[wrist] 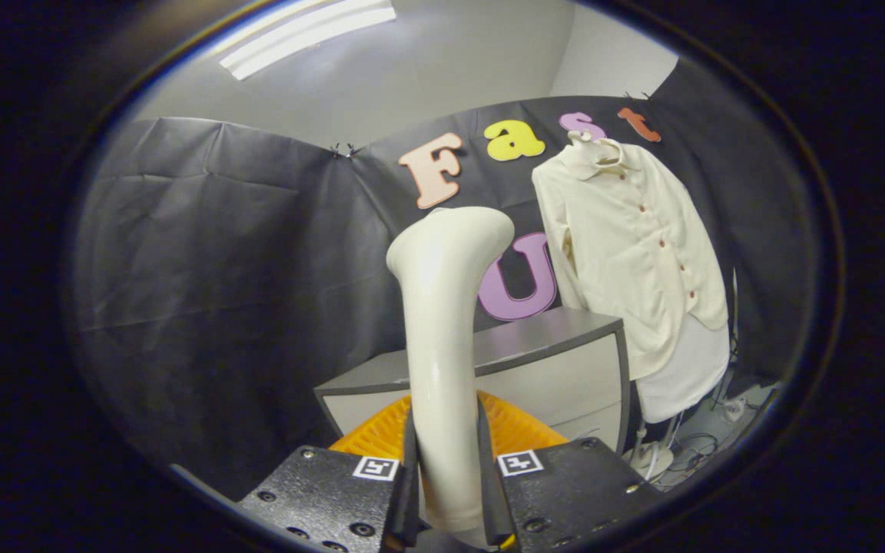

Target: Iron the clothes twice with a garment steamer, once on the left side and once on the right side.

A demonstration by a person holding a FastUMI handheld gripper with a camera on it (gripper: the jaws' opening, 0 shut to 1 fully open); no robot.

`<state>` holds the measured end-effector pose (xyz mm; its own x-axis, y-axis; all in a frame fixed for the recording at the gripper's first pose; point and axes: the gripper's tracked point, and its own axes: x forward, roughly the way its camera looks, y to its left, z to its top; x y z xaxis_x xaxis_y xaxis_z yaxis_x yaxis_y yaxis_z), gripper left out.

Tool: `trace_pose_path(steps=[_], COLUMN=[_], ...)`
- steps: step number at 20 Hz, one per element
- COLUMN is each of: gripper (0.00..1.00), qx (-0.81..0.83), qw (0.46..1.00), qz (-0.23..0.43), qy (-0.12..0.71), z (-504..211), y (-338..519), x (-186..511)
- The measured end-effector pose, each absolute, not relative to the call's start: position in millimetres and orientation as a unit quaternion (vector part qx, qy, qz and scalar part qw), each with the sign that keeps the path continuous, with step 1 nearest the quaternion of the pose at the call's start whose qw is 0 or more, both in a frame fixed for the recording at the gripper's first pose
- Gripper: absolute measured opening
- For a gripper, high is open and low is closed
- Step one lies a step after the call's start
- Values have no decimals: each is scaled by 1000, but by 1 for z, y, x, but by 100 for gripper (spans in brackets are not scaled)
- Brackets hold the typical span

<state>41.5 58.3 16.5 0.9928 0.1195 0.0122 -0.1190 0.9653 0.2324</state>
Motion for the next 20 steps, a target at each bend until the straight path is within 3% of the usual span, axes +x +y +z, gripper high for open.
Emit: trace_pose_path(steps=[5, 20], gripper=[32, 33], qx=[65, 38], qw=[997, 999], qz=[45, 21], qy=[-15, -9], z=[42, 3], y=[69, 65], x=[34, 8])
